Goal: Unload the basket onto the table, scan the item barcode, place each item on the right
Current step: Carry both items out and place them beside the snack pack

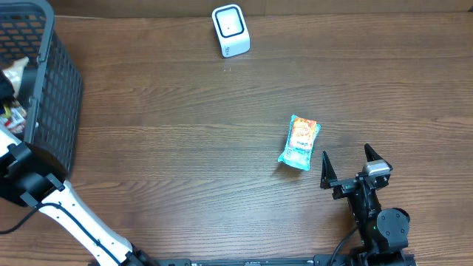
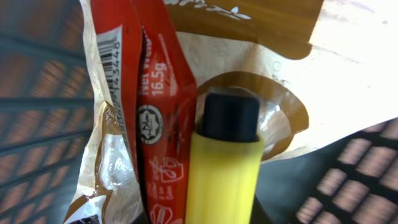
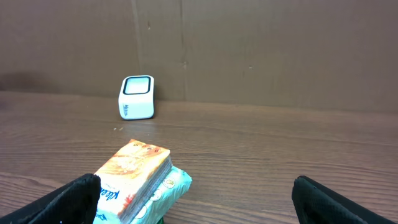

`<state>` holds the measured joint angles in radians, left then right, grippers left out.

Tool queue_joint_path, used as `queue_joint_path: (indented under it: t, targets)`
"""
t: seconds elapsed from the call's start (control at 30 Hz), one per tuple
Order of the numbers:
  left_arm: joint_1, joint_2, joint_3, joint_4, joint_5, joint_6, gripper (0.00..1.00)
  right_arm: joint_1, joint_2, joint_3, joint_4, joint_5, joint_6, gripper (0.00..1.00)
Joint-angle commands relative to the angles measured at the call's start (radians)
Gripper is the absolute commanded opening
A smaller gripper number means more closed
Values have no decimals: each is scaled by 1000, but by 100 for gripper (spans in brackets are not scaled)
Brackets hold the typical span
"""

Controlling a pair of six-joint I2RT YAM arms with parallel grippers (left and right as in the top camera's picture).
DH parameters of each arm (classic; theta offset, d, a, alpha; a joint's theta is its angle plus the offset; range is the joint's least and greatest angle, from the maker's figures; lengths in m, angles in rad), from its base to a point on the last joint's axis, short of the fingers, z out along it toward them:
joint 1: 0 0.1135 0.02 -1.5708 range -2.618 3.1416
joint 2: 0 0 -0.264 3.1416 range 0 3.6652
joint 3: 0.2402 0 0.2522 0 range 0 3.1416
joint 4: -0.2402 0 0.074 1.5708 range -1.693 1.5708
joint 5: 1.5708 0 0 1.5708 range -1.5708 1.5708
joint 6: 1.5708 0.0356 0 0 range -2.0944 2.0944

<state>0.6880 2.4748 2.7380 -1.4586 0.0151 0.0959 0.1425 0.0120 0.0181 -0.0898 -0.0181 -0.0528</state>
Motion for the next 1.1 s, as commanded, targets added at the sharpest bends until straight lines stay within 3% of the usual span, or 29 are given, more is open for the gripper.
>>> queue_joint_path:
  t: [0.0,0.4,0.73,1.07]
  targets:
    - [-15,-222,23,19,-7,-73,4,-6,-9,-10,6,10,-5,100]
    - [-87,-623,23,-53,111,-201,4,-6,-9,-10,6,10,-5,100]
    - [-414,-685,0,-231,84,-201,4,-6,-9,-10,6,10,-5,100]
    - [-827,-679,-341,-228,80,-261,5,-6,-9,-10,6,10,-5,100]
